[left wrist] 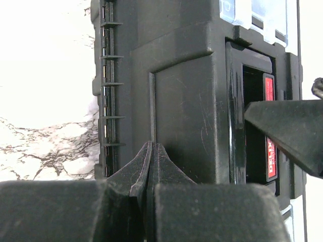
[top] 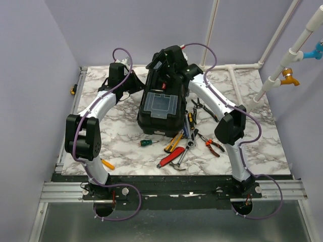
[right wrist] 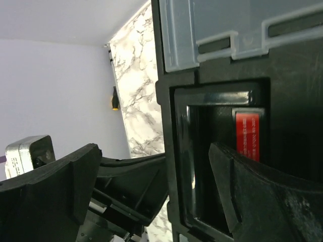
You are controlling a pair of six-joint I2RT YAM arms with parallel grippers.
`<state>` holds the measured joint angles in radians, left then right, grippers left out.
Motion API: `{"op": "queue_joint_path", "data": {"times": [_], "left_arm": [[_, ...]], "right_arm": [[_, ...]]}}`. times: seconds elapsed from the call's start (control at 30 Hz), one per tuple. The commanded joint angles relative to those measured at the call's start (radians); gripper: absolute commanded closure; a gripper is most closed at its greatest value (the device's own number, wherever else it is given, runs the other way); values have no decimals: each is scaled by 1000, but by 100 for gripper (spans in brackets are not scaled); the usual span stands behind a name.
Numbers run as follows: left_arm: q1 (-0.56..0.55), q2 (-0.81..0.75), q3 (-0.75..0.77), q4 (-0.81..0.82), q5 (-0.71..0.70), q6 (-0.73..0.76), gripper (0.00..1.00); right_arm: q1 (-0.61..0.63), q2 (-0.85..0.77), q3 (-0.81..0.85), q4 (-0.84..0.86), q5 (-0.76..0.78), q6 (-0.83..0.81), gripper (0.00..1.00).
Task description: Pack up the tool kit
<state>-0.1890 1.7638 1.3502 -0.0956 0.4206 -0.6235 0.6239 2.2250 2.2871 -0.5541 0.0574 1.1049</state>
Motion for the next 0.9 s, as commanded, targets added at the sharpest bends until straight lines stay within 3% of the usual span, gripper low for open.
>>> {"op": "queue_joint_path", "data": {"times": [0.0,0.3,0.5,0.63,0.8,0.87], "left_arm": [[-50,5,14,18,101,-24,99],[-99,-19,-83,137,120,-81,99],[-109,14,-63,130,149,-69,99],[-109,38,-45,125,154,-56,99],[-109,45,-36,116,152,-44,99],[-109,47,-34,113,151,-38,99]], "right_arm": [[28,70,78,-303,176,-18,0],[60,208,199,-303,110,-75,0],[69,248,169,-245,72,-75,0],[69,328,243,-273,27,-74,0],[63,348,202,-240,-27,-68,0],[56,328,146,-178,-124,-63,0]]}}
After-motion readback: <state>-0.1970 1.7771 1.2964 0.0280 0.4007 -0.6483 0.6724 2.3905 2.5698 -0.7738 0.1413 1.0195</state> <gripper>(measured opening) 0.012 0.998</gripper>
